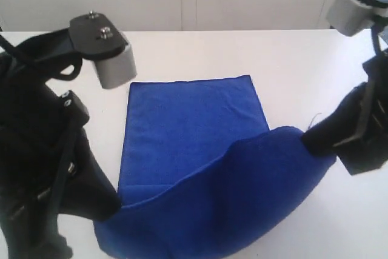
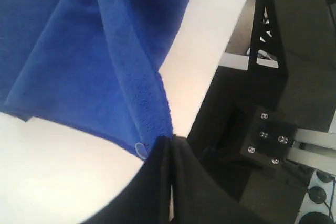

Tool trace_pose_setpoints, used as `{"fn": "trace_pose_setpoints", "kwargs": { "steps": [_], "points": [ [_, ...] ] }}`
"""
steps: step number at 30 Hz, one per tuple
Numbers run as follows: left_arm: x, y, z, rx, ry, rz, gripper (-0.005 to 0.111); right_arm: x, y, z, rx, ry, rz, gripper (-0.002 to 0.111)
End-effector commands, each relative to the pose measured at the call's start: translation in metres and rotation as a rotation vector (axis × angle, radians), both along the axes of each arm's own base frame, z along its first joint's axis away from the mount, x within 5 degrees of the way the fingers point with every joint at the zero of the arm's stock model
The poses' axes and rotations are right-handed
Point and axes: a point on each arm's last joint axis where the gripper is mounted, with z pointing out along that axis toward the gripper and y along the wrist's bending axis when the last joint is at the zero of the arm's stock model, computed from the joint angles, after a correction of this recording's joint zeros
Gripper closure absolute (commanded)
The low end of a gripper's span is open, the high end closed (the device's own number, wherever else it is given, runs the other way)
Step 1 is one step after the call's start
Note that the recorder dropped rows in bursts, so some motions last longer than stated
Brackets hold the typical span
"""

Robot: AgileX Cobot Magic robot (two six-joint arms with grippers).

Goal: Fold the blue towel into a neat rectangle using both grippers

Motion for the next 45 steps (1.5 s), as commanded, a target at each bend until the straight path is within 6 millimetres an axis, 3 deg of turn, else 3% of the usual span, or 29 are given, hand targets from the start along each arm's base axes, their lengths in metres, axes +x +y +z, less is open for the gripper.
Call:
{"fn": "trace_pose_setpoints", "kwargs": {
  "steps": [1, 9, 19, 24, 30, 33, 38, 45],
  "points": [
    [-0.007, 0.003, -0.009, 0.005, 0.050, 0.027, 0.107, -0.017, 0.000, -0.004, 0.037, 0.024, -0.008, 0.108],
    [-0.036, -0.002, -0.003, -0.050, 0.089, -0.065, 0.107, -0.044, 0.000, -0.010, 0.110, 0.051, 0.016, 0.108],
    [-0.033, 0.001, -0.006, -0.004, 0.056, -0.040, 0.107, -0.055, -0.003, -0.027, 0.105, 0.084, -0.003, 0.108],
    [-0.013, 0.010, -0.009, 0.091, -0.105, 0.114, 0.107, -0.034, -0.005, -0.028, 0.090, -0.052, -0.090, 0.108],
    [0.007, 0.008, -0.003, 0.048, -0.323, 0.181, 0.107, -0.007, -0.007, -0.030, 0.081, -0.174, -0.172, 0.108],
    [0.018, 0.004, -0.002, 0.045, -0.425, 0.200, 0.107, 0.018, -0.006, -0.038, 0.047, -0.222, -0.202, 0.108],
    [0.046, -0.007, -0.016, 0.181, -0.580, 0.292, 0.107, 0.051, -0.004, -0.055, 0.028, -0.246, -0.265, 0.108],
    [0.078, -0.009, -0.026, 0.203, -0.650, 0.424, 0.107, 0.071, -0.004, -0.065, 0.017, -0.278, -0.305, 0.108]
  ]
}}
